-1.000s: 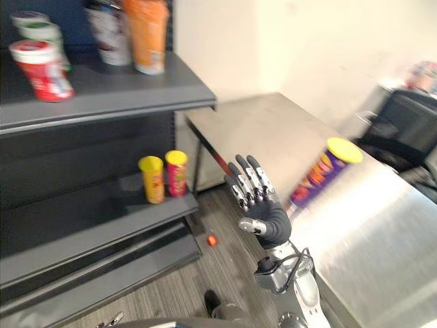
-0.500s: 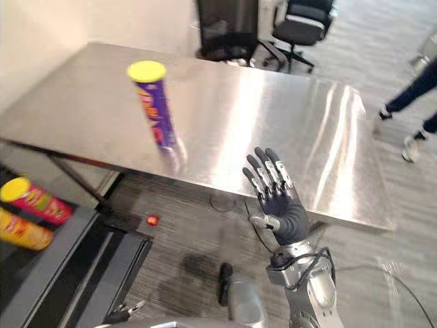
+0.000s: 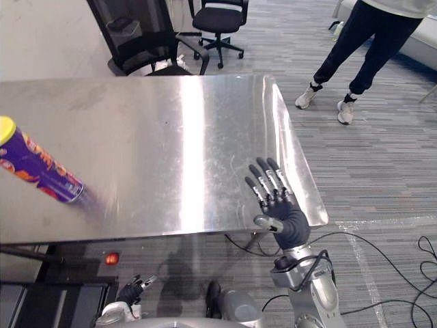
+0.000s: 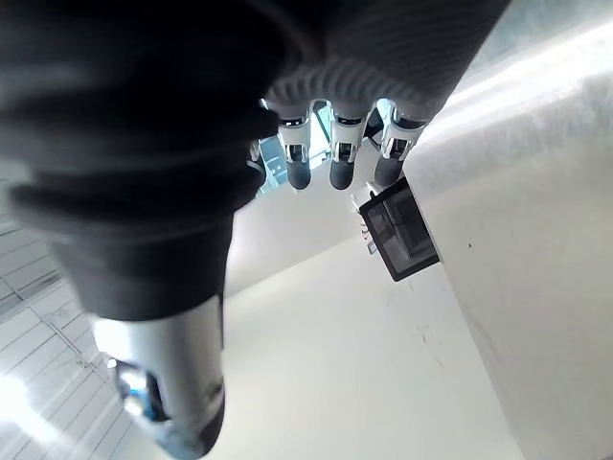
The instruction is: Put the gum and the chips on the shelf.
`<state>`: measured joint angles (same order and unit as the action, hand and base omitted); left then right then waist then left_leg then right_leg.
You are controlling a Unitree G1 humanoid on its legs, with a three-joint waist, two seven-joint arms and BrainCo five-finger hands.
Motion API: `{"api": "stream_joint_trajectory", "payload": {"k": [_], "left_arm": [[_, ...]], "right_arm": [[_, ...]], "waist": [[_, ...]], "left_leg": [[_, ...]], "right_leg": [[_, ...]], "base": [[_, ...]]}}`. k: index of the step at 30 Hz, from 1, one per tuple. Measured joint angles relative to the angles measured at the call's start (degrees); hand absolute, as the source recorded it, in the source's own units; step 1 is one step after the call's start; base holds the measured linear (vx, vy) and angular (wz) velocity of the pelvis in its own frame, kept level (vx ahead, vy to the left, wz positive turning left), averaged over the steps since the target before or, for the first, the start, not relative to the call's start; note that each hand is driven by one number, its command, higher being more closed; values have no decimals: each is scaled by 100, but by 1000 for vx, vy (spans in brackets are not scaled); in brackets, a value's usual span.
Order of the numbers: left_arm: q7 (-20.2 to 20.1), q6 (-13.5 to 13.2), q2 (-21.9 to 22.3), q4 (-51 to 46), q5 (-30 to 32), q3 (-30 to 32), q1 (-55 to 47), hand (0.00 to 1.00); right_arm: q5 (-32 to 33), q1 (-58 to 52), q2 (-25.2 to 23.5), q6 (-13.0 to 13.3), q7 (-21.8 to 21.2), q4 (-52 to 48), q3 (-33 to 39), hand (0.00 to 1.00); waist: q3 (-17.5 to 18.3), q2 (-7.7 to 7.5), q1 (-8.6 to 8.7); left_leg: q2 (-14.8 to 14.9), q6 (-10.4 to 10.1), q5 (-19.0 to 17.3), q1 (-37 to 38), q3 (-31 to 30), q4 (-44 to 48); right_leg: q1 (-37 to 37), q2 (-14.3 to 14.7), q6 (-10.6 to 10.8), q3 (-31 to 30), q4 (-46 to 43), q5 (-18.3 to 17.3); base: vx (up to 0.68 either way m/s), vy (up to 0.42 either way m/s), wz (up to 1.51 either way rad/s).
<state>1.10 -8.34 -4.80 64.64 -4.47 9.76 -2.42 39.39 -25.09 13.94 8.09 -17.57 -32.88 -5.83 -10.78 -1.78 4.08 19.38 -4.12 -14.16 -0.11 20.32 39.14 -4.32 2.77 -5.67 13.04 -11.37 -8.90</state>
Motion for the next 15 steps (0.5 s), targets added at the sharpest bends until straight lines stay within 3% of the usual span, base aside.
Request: {"api": "stream_joint_trajectory", "payload": {"k": [2,5,8,9,11,15], "left_arm": [[60,-16,14,-133,-216,153,-71,0],[99,-42,33,-218,-307,192,-71,0],[126,-34,129,-210,-347,308,-190,0],[130,-29,116,-194,-380,315,-233,0],[124,-25,19,-190,-400,362,-265,0],[109,2,6,-185,-410,414,-293,0]], "right_arm": [[129,-25,30,0,-19,3,2,0],[117,6,129,5,-17,6,2,0],[99,-61,129,15,-6,6,122,0],[89,-112,27,14,2,43,149,0],[32,-134,-152,15,16,49,162,0],[-127,39,-149,14,12,35,479,0]], "waist": [[-14,-36,-6],[-4,-43,-74],[103,121,-119],[166,76,-103],[309,-146,-110],[397,-309,-121]], "left_leg": [[-57,-39,-28,-280,-100,-737],[-393,-77,118,-590,-460,-1762],[-537,-67,1028,-547,-496,-2426],[-647,-169,955,-381,-507,-2698],[-1068,-62,1181,-127,-436,-3442],[-1496,124,1415,82,-423,-4035]], "right_leg": [[257,-46,51,-28,154,32],[411,-193,201,-124,235,34],[598,-187,442,-244,348,14],[653,-271,557,-257,382,-9],[693,-561,756,-284,567,93],[793,-873,972,-238,832,228]], "base": [[163,61,-14],[122,149,-15],[120,218,-16],[152,266,7],[145,259,11],[119,204,17]]}}
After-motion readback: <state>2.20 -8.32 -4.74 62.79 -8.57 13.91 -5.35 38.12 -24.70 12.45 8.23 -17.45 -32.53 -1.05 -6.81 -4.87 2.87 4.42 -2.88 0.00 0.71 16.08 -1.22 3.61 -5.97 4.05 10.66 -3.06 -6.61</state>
